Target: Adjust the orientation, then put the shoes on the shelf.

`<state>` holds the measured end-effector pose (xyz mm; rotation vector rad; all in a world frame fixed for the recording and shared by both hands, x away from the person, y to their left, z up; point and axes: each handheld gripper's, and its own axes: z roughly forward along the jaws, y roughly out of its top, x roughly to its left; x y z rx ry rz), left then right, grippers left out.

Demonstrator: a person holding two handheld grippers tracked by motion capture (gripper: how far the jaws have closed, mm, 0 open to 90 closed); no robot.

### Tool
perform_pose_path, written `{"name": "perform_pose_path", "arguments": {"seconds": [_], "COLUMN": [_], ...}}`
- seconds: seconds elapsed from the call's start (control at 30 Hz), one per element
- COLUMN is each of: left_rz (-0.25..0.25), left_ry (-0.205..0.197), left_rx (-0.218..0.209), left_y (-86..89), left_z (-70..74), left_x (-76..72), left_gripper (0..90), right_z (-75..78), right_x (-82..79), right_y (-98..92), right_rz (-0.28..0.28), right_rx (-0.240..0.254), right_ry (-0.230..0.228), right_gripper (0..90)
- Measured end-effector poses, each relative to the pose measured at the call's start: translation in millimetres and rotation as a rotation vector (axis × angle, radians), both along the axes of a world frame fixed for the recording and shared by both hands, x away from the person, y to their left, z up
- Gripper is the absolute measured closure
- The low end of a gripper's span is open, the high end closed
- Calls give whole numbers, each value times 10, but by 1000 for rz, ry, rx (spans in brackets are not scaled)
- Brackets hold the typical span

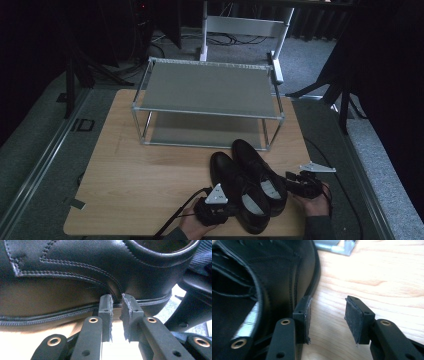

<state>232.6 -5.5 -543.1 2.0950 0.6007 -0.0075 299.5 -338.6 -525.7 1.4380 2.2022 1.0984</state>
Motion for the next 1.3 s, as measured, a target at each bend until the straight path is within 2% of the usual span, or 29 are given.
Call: {"name": "perform_pose_path", "arguments": {"seconds": [0.23, 0.33, 0.4, 0.5, 0.57, 0.6, 0.73, 0.9, 1.1, 1.3], "left_rz": [10, 16, 17, 0, -8, -8, 26, 107, 207, 263], "left_ry": [8, -1, 0, -6, -17, -17, -63, -122, -119, -124], "left_rx": [-10, -7, -8, 12, 39, 39, 1, 23, 32, 48], "left_y": [-81, -129, -132, -128, -120, -120, 71, 371, 683, 855], "left_z": [-2, -1, -2, 13, 12, 12, 116, 236, 227, 212], "left_x": [37, 36, 30, -13, -50, -50, -89, -24, 90, 132], "left_gripper": [827, 826, 824, 745, 706, 681, 658, 638, 627, 627], "right_z": [97, 124, 133, 152, 181, 181, 300, 440, 576, 643], "right_x": [-27, -29, -35, -47, -63, -63, -122, -187, -238, -287], "right_y": [-49, -59, -80, -98, -86, -86, -69, -11, 134, 241], "right_rz": [-4, -24, -33, -30, -40, -40, -28, -7, 23, 77], "right_rx": [7, -5, 9, 25, 8, 8, -1, -8, -25, -5], "right_ry": [-32, -45, -46, -48, -61, -61, -86, -115, -119, -110], "right_gripper": [544, 554, 551, 550, 539, 539, 532, 508, 488, 529]}}
